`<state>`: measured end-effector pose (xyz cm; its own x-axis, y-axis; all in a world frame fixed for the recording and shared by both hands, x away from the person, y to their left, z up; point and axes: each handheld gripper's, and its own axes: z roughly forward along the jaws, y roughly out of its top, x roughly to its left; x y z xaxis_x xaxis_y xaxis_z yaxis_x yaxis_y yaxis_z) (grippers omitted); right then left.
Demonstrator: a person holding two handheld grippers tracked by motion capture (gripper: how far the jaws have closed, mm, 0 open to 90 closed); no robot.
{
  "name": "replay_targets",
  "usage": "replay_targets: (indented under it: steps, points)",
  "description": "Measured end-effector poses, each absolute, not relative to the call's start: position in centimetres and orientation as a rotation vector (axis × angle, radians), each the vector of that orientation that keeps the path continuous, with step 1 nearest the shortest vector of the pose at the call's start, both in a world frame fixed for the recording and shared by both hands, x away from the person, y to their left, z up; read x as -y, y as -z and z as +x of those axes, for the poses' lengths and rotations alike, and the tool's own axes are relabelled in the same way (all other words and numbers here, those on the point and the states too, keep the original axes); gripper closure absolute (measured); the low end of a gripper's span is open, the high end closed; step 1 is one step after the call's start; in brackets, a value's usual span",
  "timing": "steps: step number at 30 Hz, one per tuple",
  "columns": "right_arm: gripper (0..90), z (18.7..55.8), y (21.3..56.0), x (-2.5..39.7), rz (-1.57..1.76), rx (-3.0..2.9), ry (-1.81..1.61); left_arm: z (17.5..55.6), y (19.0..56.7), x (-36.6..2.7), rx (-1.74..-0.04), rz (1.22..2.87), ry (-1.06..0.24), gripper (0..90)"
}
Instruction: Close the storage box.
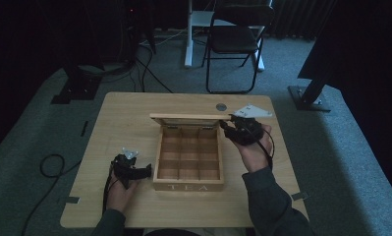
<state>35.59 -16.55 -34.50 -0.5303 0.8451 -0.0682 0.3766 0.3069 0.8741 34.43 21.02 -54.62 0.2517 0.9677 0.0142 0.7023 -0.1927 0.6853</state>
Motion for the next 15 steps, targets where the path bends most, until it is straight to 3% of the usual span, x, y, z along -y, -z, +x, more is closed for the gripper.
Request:
replay_targets:
  steps: [15]
  points:
    - [57.3, 33.3, 36.4, 16.9, 1.098, -2.063, -1.192, 34.4, 54.6, -21.0, -1.514, 1.965, -0.619, 1.6]
